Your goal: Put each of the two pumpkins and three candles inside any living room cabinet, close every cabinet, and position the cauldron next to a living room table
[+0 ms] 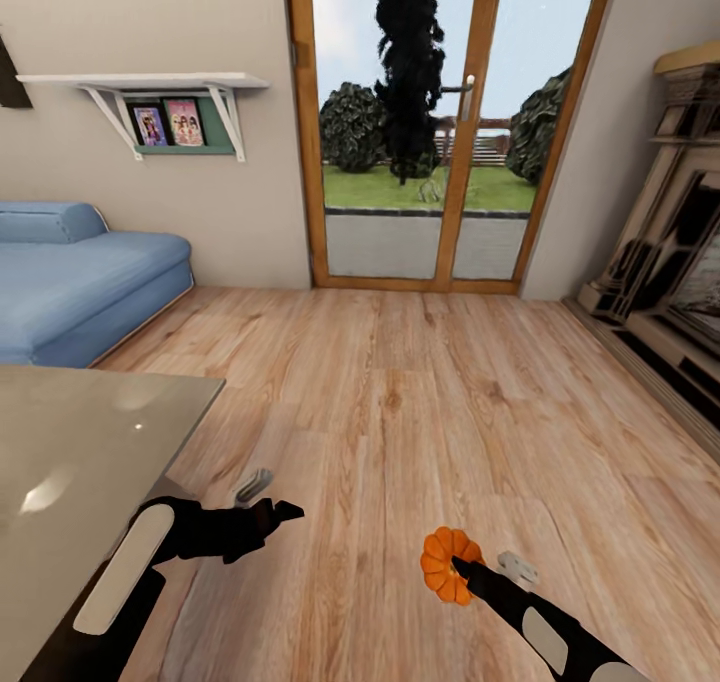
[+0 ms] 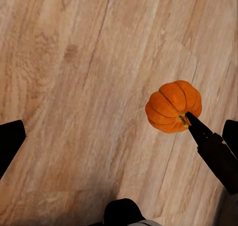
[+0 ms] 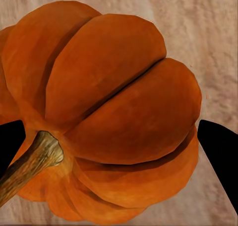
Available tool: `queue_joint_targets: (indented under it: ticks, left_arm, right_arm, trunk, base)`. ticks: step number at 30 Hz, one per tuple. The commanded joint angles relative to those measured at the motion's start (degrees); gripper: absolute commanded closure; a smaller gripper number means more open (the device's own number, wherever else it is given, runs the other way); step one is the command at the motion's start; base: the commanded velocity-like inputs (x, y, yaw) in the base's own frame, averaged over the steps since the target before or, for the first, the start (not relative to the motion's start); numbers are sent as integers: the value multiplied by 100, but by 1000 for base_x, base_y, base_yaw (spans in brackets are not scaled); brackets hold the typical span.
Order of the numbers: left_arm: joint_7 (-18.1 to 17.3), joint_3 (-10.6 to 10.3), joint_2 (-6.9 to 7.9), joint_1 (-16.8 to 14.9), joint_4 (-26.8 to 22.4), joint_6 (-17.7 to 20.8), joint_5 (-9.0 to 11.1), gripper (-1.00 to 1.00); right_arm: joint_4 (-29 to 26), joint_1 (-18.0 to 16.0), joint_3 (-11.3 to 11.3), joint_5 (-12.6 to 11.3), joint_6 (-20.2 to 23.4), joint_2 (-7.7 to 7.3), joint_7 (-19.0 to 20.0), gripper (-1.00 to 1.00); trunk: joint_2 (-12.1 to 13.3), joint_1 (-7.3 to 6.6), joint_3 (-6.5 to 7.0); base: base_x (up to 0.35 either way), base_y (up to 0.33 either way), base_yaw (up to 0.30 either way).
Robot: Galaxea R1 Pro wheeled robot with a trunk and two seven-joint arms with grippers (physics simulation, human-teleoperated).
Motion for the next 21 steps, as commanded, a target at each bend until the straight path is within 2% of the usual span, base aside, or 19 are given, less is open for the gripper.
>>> queue_joint_targets:
  ticks: [1, 4, 10, 21]
  left_arm:
    - [62, -8, 3, -4, 0, -2, 57, -100]
    - [61, -8, 3, -4, 5, -3, 62, -100]
    - [65, -139, 3, -4, 13, -4, 47, -100]
    - [65, -166, 3, -4, 16, -4, 54, -100]
  right_arm:
    - [-7, -1, 27, -63, 23, -5, 9, 100]
    - [-7, -1, 27, -60, 23, -5, 8, 100]
    - [-7, -1, 27, -59, 23, -5, 8, 100]
    - [-7, -1, 27, -102, 13, 1, 50, 100]
  trunk:
    - [-2, -1, -13]
    - [-2, -1, -36]
    - [239, -133, 24]
    - [680, -375, 132]
  base:
    - [0, 0, 143]
    - [0, 0, 150]
    - [0, 0, 161]
    - [0, 0, 148]
